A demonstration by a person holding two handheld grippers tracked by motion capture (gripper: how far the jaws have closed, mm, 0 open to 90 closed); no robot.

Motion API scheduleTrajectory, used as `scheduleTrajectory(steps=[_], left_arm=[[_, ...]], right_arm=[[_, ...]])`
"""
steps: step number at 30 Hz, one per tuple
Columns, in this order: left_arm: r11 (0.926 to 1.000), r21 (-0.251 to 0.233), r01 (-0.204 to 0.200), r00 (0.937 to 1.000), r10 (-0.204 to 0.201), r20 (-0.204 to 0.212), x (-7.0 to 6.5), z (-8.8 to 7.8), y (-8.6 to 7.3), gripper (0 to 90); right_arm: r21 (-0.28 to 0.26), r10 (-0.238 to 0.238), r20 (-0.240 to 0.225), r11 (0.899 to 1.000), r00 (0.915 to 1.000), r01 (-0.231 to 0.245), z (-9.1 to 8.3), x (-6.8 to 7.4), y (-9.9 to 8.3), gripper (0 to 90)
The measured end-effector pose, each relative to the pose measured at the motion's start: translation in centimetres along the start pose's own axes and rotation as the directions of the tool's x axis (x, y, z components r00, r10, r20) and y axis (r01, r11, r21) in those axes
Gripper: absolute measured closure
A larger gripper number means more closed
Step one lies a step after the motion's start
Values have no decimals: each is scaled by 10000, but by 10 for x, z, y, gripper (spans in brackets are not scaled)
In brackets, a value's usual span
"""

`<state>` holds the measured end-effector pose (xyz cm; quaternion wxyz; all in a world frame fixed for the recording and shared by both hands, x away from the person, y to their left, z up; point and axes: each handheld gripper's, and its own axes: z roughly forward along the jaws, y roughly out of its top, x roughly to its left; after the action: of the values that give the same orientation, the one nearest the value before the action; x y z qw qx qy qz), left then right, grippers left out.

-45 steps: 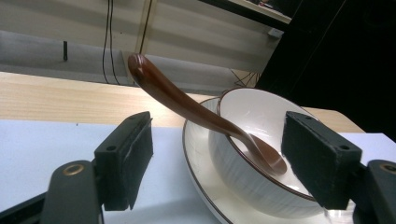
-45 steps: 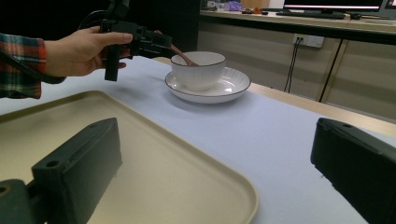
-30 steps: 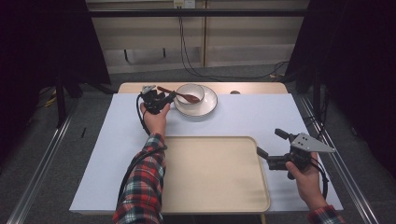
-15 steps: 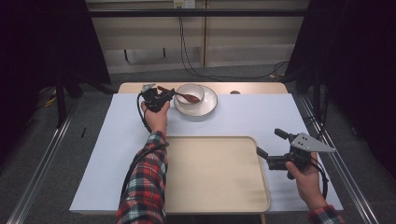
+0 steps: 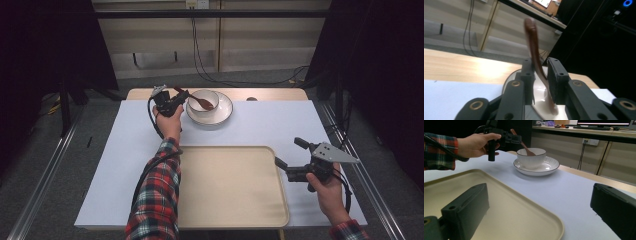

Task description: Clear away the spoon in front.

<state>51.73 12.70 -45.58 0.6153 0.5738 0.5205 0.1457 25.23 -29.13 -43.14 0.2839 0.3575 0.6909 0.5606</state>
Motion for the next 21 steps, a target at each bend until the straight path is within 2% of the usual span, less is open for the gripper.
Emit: scheduleTrajectory(steps=[7,13,14,20,21], left_arm=[[9994,-287,190,9989,-177,428,-7,-1,5,797],[9994,-283,211,9967,-188,785,-15,0,12,829],[9996,-272,100,9970,-78,776,-18,1,14,828],[9995,-306,104,9962,-78,866,-26,3,20,835],[9997,-251,-79,9946,104,1032,-28,3,23,836]], right_arm=[[-37,1,37,10000,10000,0,0,0,0,13],[-28,-12,12,10000,10000,12,0,0,0,13],[-21,-5,8,10000,10000,5,0,0,0,14],[-79,32,3,10000,10000,-32,0,0,1,13],[-46,16,16,10000,10000,-16,-1,-1,1,14]])
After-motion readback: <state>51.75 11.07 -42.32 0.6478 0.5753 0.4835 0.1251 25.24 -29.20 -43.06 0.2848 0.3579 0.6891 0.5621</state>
